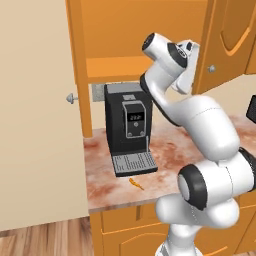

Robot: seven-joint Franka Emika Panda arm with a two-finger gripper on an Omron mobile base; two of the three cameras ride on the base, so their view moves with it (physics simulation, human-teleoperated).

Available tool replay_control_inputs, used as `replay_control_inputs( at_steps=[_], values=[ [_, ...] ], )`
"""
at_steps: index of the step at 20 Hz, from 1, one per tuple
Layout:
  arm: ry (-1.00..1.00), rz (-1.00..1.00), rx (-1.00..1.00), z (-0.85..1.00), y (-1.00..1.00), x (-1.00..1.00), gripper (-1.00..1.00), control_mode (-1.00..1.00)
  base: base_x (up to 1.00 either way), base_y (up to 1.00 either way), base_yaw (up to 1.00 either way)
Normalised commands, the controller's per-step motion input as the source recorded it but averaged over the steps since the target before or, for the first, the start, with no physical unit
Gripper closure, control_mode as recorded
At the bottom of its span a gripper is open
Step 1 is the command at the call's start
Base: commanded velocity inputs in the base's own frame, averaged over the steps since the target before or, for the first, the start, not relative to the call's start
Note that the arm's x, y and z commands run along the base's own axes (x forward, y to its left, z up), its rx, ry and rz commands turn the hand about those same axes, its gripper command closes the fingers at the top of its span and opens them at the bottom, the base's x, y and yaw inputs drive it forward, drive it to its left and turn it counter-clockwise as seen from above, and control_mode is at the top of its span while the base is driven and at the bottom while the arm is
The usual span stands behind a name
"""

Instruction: Retrieve the tupperware from the cabinet, then place the raw meat into the tupperware to avoid contamination.

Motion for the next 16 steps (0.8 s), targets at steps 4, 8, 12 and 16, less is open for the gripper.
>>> replay_control_inputs(
  at_steps=[4, 8, 12, 16],
  values=[
    [-0.20, -0.02, 0.00, 0.02, -0.59, -0.68, -1.00, -1.00, 0.00, 0.00, 0.00],
    [-0.11, -0.09, 0.01, 0.03, -0.58, -0.57, -1.00, -1.00, 0.00, 0.00, 0.00],
    [-0.12, -0.04, 0.10, 0.00, -0.64, -0.56, -1.00, -1.00, 0.00, 0.00, 0.00],
    [-0.14, 0.00, 0.16, 0.00, -0.82, -0.49, -1.00, -1.00, 0.00, 0.00, 0.00]
  ],
)
